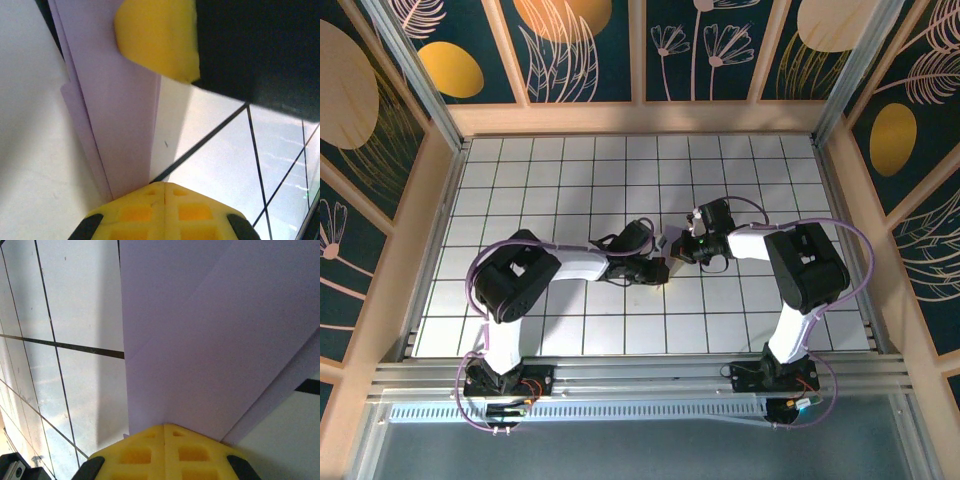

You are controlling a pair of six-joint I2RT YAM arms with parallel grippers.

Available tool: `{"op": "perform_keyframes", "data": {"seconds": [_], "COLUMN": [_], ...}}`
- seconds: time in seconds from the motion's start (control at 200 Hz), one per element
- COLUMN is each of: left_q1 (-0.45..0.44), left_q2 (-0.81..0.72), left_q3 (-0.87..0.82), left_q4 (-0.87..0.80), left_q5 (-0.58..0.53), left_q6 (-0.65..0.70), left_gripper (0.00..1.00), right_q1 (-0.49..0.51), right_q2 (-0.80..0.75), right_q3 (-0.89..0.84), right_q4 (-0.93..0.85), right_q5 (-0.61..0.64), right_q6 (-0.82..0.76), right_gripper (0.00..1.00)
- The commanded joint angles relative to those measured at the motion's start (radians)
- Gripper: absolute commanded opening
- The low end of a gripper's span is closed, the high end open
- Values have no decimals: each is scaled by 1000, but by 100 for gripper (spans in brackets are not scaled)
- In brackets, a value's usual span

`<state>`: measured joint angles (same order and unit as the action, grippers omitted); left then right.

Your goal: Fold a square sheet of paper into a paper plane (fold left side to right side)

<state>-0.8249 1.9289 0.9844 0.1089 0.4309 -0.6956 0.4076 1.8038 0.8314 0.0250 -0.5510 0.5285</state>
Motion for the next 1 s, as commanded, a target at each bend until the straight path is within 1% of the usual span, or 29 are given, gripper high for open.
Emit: {"op": "perform_keyframes", "data": {"seconds": [0.0,0.175,0.255,0.38,0.495,0.601,0.696,0.741,0.811,0.866,0.991], "left_q1": [-35,-40,-40,-40,-29,12,53,66,77,79,81], "left_q2": [-24,-75,-113,-201,-305,-389,-471,-507,-555,-586,-626], "left_q3": [-73,-131,-157,-185,-192,-216,-247,-257,-272,-280,-292], "left_q4": [-131,-114,-80,-35,-26,-23,-22,-28,-39,-47,-73], "left_q5": [29,27,39,45,9,-56,-158,-221,-323,-405,-555], "left_q6": [-4,-25,-40,-54,-65,-95,-126,-141,-160,-177,-220], "left_gripper": [0,0,0,0,0,0,0,7,13,22,32], "right_q1": [13,13,13,13,14,16,24,33,53,77,148], "right_q2": [86,85,79,57,11,-44,-95,-113,-134,-135,-96], "right_q3": [-42,-34,-27,6,62,118,167,192,241,282,377], "right_q4": [-169,-169,-166,-171,-194,-234,-290,-327,-401,-468,-619], "right_q5": [138,132,125,112,117,150,210,247,325,403,618], "right_q6": [-30,-31,-33,-44,-55,-67,-77,-80,-89,-94,-100], "right_gripper": [0,0,0,0,0,15,29,36,46,51,67]}}
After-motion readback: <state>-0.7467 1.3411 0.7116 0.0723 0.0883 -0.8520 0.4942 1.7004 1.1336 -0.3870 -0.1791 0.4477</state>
